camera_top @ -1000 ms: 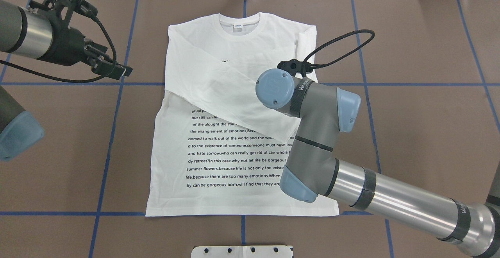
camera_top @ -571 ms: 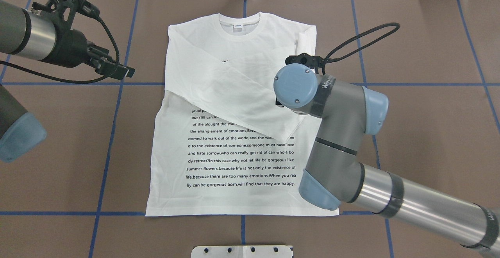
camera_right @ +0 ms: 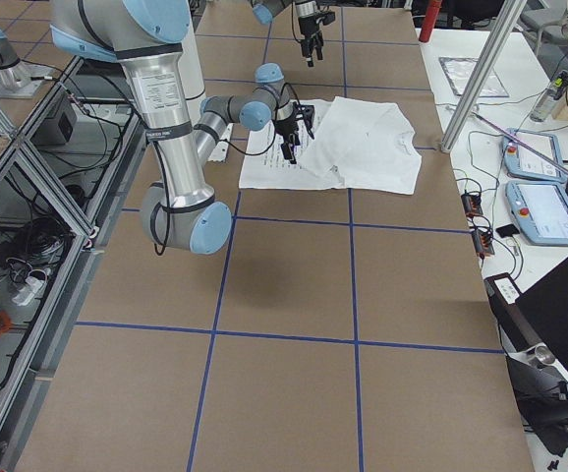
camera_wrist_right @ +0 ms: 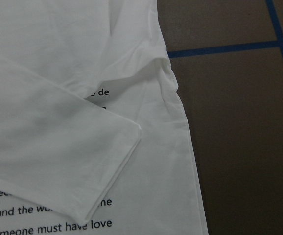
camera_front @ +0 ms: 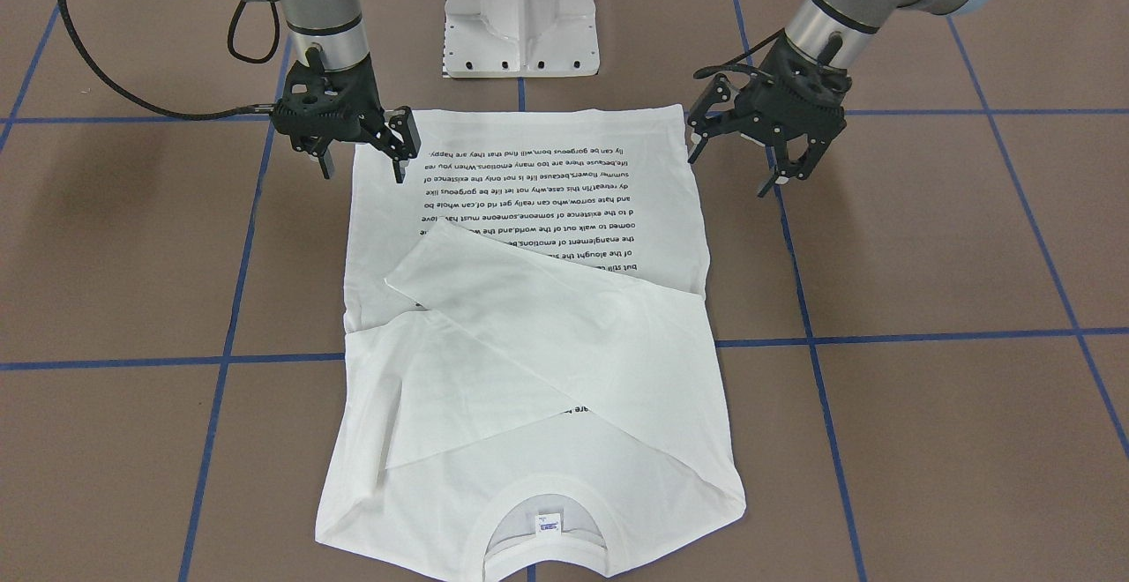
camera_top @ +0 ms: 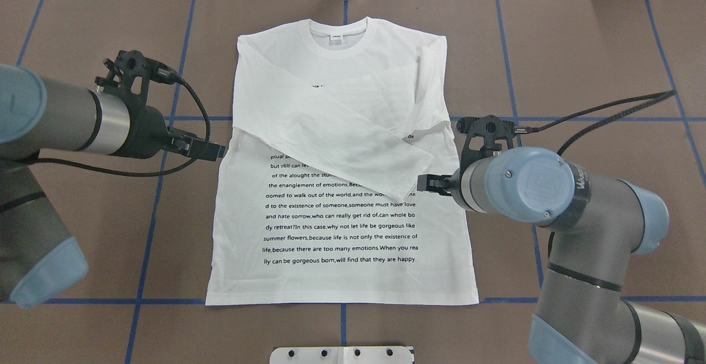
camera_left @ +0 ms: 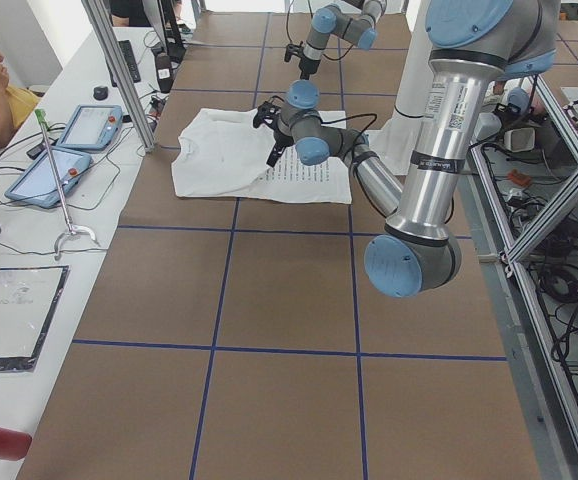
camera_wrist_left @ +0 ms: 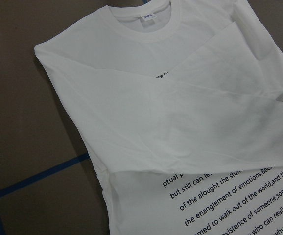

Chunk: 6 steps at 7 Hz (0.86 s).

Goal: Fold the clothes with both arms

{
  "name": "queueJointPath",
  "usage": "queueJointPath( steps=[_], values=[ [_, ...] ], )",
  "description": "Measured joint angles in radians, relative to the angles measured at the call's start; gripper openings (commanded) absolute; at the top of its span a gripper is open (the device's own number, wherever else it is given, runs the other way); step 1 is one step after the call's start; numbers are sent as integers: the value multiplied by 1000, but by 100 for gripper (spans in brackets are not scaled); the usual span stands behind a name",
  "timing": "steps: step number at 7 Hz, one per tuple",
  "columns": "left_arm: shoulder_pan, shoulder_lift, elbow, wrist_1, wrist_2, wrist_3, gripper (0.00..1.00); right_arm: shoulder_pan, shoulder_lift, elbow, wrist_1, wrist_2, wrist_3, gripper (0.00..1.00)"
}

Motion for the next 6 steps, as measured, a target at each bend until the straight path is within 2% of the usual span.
queueJointPath(
  steps=[2, 4, 6],
  values=[
    [193, 91, -67, 0, 169, -178, 100, -125, -117, 31, 91, -108, 91, 100],
    [335, 142, -71, 4, 314, -305, 99, -183, -154, 57, 103, -150, 126, 100],
    [387, 165, -40, 6, 353, -352, 89, -191, -158, 61, 103, -156, 131, 100]
  ],
)
